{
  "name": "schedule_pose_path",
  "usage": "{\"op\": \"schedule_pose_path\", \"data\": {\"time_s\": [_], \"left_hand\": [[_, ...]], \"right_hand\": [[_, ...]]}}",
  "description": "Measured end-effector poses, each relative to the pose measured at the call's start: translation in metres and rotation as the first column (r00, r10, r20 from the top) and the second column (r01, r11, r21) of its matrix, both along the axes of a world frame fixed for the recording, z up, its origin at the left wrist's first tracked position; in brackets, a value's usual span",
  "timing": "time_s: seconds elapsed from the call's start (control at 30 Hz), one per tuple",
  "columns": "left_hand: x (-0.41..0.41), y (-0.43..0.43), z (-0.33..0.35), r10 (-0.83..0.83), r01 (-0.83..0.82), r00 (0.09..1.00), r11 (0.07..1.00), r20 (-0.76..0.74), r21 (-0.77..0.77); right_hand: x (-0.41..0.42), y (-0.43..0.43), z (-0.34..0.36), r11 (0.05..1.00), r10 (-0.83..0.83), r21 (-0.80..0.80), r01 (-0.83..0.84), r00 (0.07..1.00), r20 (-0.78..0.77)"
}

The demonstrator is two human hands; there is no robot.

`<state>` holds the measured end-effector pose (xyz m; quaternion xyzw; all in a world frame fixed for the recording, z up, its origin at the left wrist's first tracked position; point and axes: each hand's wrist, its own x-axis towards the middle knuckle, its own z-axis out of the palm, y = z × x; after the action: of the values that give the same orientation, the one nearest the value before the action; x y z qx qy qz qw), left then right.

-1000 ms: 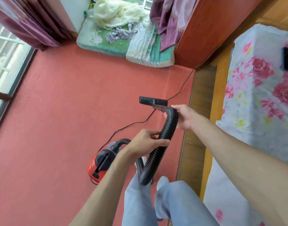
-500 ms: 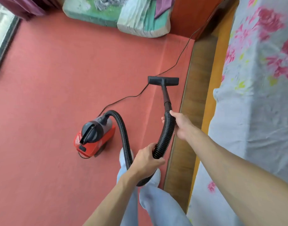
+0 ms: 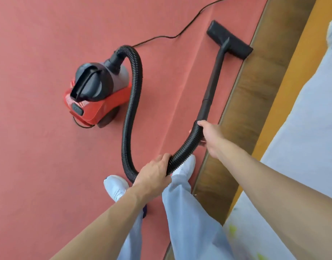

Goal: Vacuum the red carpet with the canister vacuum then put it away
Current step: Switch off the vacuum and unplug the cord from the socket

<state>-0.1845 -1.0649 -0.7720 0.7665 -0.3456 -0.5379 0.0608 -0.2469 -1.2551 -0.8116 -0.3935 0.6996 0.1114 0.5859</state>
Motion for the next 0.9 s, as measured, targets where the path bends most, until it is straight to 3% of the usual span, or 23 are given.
{"op": "schedule_pose_path", "data": {"time_s": [0.17, 0.23, 0.43, 0.57, 0.8, 0.9], "left_hand": [[-0.007, 0.047, -0.077, -0.235, 0.269, 0.944, 0.955, 0.233, -0.128], [-0.008, 0.066, -0.118, -0.322, 0.367, 0.910, 0.919, 0.261, -0.144], [-0.031, 0.113, -0.236, -0.391, 0.472, 0.829, 0.873, 0.400, -0.125], [-0.039, 0.131, -0.286, -0.410, 0.484, 0.806, 0.871, 0.427, -0.078], [-0.042, 0.128, -0.281, -0.414, 0.432, 0.846, 0.902, 0.336, 0.026], [-0.021, 0.118, -0.244, -0.327, 0.332, 0.902, 0.943, 0.281, 0.032]], "right_hand": [[-0.006, 0.047, -0.086, 0.948, 0.200, -0.218, -0.230, 0.968, -0.149], [-0.008, 0.065, -0.129, 0.900, 0.279, -0.285, -0.329, 0.939, -0.201], [-0.024, 0.106, -0.231, 0.828, 0.368, -0.306, -0.470, 0.867, -0.335], [-0.040, 0.117, -0.272, 0.792, 0.435, -0.315, -0.522, 0.846, -0.308], [-0.042, 0.112, -0.254, 0.767, 0.519, -0.204, -0.609, 0.775, -0.360], [-0.033, 0.108, -0.210, 0.650, 0.656, -0.160, -0.743, 0.655, -0.375]]}}
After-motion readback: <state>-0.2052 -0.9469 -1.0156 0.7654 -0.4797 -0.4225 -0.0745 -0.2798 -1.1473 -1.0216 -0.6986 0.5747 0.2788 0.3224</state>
